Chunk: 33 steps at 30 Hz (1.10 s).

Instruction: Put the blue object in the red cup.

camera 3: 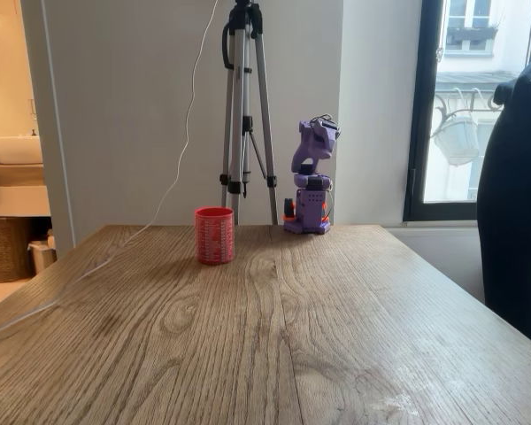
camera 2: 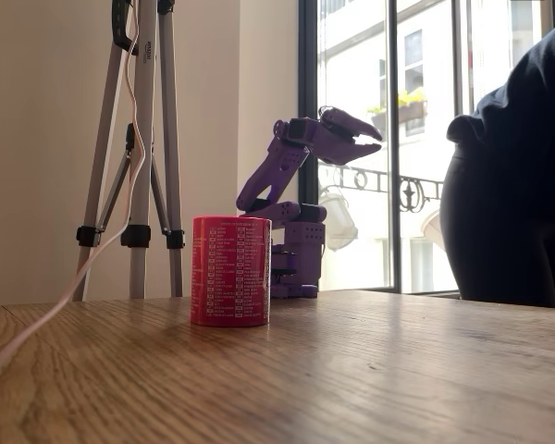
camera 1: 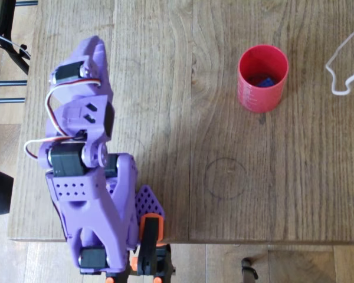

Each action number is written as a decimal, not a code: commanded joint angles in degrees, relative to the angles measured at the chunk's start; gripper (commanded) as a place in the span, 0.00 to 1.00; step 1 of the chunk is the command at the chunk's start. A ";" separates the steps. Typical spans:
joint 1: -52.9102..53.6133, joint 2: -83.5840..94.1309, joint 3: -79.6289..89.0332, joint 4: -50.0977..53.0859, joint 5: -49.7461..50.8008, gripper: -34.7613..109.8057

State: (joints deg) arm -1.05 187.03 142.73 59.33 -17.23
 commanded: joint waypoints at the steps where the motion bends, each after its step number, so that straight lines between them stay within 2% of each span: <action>1: -0.79 2.02 22.76 2.20 5.45 0.24; 5: -0.79 2.02 32.43 3.16 8.00 0.24; 33: 0.79 2.02 32.17 3.96 10.20 0.24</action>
State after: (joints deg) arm -0.53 189.58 175.69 63.19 -7.03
